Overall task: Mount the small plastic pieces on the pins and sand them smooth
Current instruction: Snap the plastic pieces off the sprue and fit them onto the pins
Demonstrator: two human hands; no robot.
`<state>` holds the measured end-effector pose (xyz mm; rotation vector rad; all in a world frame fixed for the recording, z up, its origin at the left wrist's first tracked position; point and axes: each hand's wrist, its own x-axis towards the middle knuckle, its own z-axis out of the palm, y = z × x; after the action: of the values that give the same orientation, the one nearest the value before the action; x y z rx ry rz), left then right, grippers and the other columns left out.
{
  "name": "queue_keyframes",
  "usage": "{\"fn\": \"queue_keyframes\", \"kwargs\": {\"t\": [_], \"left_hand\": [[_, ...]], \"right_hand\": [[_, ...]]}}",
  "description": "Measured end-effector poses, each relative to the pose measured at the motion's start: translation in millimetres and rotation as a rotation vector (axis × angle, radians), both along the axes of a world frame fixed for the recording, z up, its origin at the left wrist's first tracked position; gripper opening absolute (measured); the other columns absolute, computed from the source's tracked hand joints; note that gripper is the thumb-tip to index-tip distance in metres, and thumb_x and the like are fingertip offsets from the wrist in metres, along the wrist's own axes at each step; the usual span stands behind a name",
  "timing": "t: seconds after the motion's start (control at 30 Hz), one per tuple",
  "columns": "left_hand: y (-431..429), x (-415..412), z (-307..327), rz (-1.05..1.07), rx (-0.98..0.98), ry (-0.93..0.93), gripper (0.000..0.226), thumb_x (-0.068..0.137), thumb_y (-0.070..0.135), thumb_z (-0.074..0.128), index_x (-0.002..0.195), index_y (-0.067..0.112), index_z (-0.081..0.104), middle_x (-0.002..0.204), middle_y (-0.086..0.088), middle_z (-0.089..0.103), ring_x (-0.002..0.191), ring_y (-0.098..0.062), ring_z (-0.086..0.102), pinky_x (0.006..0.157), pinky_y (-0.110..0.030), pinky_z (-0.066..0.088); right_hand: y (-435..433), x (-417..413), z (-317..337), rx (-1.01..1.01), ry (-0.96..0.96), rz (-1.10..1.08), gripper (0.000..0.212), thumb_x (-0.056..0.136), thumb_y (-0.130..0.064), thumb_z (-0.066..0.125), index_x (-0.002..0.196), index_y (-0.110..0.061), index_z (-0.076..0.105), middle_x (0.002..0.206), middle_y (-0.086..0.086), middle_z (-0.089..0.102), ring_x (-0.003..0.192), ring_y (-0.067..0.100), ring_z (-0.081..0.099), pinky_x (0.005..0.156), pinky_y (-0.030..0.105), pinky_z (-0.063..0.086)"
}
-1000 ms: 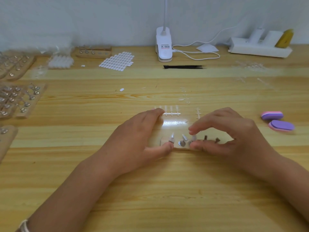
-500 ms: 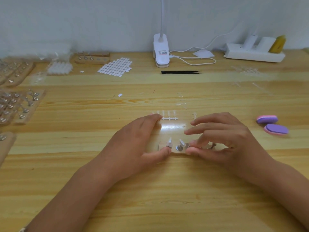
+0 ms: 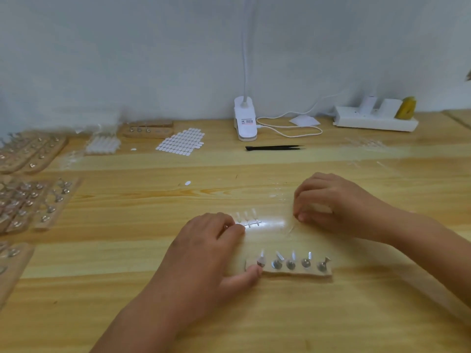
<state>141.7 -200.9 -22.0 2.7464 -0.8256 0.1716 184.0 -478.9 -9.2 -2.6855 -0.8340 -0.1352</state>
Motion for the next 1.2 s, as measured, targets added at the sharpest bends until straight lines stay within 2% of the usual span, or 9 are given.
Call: {"fn": "queue_keyframes", "kwargs": {"t": [0.13, 0.3, 0.43, 0.6, 0.73, 0.87, 1.03, 1.13, 1.2], "left_hand": [[-1, 1, -2, 0.001, 0.010, -0.030, 0.056, 0.077, 0.065, 0.048, 0.106, 0.022, 0.069, 0.104, 0.006, 0.063, 0.095, -0.016, 0.061, 0.085, -0.029, 0.048], [0, 2, -4, -0.012, -0.005, 0.003, 0.057, 0.079, 0.066, 0.048, 0.111, 0.022, 0.066, 0.110, 0.007, 0.060, 0.103, -0.015, 0.058, 0.089, -0.029, 0.045], [0, 3, -4, -0.011, -0.025, 0.002, 0.059, 0.079, 0.068, 0.048, 0.116, 0.025, 0.064, 0.113, 0.009, 0.057, 0.106, -0.012, 0.055, 0.091, -0.028, 0.044], [0, 2, -3, -0.012, -0.032, -0.014, 0.059, 0.077, 0.068, 0.049, 0.115, 0.025, 0.065, 0.112, 0.009, 0.058, 0.105, -0.012, 0.057, 0.088, -0.026, 0.045], [0, 1, -1, -0.020, -0.027, -0.026, 0.060, 0.076, 0.069, 0.048, 0.113, 0.026, 0.067, 0.110, 0.010, 0.060, 0.100, -0.009, 0.059, 0.084, -0.021, 0.042], [0, 4, -3, -0.034, -0.016, -0.052, 0.060, 0.072, 0.068, 0.049, 0.108, 0.025, 0.071, 0.105, 0.009, 0.063, 0.094, -0.010, 0.064, 0.078, -0.022, 0.048], [-3, 6, -4, -0.067, -0.020, -0.082, 0.059, 0.069, 0.070, 0.047, 0.102, 0.028, 0.073, 0.099, 0.012, 0.065, 0.087, -0.002, 0.061, 0.071, -0.016, 0.047], [-3, 8, -5, -0.075, -0.045, -0.129, 0.059, 0.069, 0.068, 0.049, 0.102, 0.025, 0.074, 0.098, 0.009, 0.066, 0.091, 0.001, 0.050, 0.071, -0.018, 0.046], [-4, 9, -5, -0.070, -0.050, -0.139, 0.060, 0.069, 0.066, 0.049, 0.101, 0.023, 0.075, 0.097, 0.008, 0.067, 0.090, -0.002, 0.055, 0.070, -0.020, 0.049]], "right_hand": [[-3, 14, 1, 0.097, 0.197, -0.169, 0.014, 0.091, -0.022, 0.072, 0.084, -0.031, 0.065, 0.092, -0.014, 0.062, 0.089, 0.003, 0.053, 0.076, 0.021, 0.041], [22, 38, -1, 0.448, 0.267, -0.524, 0.012, 0.088, -0.018, 0.073, 0.077, -0.019, 0.069, 0.070, -0.008, 0.067, 0.060, -0.002, 0.061, 0.053, 0.011, 0.042], [41, 44, -3, 0.174, 0.226, -0.599, 0.017, 0.090, -0.036, 0.072, 0.080, -0.022, 0.067, 0.077, -0.009, 0.065, 0.077, 0.013, 0.062, 0.068, 0.031, 0.050], [55, 45, 5, -0.099, 0.177, -0.607, 0.024, 0.091, -0.041, 0.070, 0.088, -0.017, 0.068, 0.092, 0.000, 0.069, 0.088, 0.023, 0.063, 0.067, 0.032, 0.047], [53, 50, 20, -0.057, 0.335, -0.578, 0.013, 0.088, -0.027, 0.077, 0.092, -0.015, 0.073, 0.097, 0.002, 0.071, 0.093, 0.023, 0.066, 0.079, 0.035, 0.055], [47, 51, 30, -0.022, 0.508, -0.466, 0.012, 0.090, -0.014, 0.072, 0.101, -0.009, 0.070, 0.103, 0.006, 0.070, 0.084, 0.018, 0.060, 0.065, 0.027, 0.047], [47, 46, 22, -0.140, 0.483, -0.344, 0.012, 0.097, -0.011, 0.055, 0.098, -0.020, 0.047, 0.105, 0.001, 0.048, 0.094, 0.019, 0.042, 0.063, 0.025, 0.033], [44, 43, 18, -0.060, 0.505, -0.335, 0.015, 0.097, -0.006, 0.050, 0.098, -0.020, 0.045, 0.103, 0.000, 0.049, 0.091, 0.019, 0.045, 0.058, 0.021, 0.032], [42, 41, 15, 0.010, 0.507, -0.336, 0.015, 0.097, -0.005, 0.049, 0.099, -0.019, 0.045, 0.104, -0.001, 0.050, 0.090, 0.019, 0.047, 0.060, 0.020, 0.035]]}}
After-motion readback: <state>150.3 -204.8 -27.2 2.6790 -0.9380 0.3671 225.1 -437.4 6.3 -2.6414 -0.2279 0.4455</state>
